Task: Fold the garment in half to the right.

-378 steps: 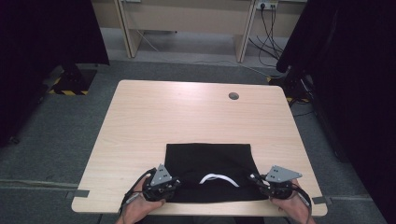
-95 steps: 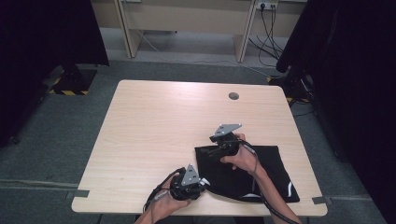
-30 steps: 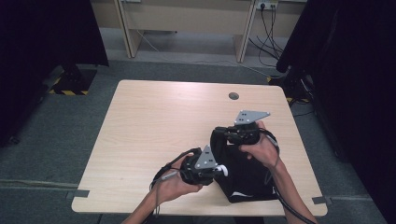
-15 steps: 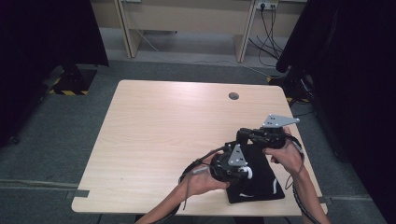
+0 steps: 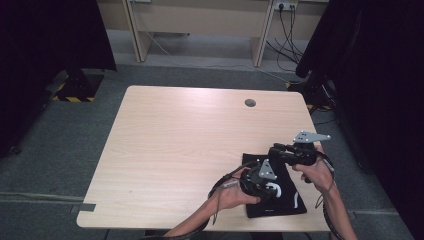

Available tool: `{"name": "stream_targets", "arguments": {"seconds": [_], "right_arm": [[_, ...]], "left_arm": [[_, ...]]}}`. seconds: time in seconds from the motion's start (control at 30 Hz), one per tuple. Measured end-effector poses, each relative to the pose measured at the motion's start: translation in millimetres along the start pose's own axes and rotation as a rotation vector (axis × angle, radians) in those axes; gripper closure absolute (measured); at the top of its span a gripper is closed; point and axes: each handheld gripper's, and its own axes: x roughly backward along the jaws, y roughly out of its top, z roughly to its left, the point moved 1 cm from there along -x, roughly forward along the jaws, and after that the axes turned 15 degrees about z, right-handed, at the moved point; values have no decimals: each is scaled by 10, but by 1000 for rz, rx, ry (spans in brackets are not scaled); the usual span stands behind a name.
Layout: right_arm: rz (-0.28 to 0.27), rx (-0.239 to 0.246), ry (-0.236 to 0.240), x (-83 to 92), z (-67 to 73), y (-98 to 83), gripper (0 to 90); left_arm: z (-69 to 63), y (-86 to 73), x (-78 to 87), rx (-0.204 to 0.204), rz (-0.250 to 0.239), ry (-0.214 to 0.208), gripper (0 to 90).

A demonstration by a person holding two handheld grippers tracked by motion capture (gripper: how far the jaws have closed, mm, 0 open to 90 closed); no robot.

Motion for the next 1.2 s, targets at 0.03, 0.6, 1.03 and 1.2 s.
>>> {"name": "stream_targets", "arguments": {"seconds": [0.03, 0.6, 1.03, 1.2], "right_arm": [[5, -8, -4, 9, -7, 2, 576], [177, -118, -112, -64, -48, 2, 392], [244, 57, -96, -49, -74, -29, 852], [134, 98, -147, 155, 15, 97, 856]], "left_arm": [[-1, 3, 31, 8, -12, -9, 485], [3, -538, 92, 176, -12, 149, 217], [-49, -729, -142, 181, 44, 220, 209], [-46, -779, -100, 191, 48, 220, 217]]}}
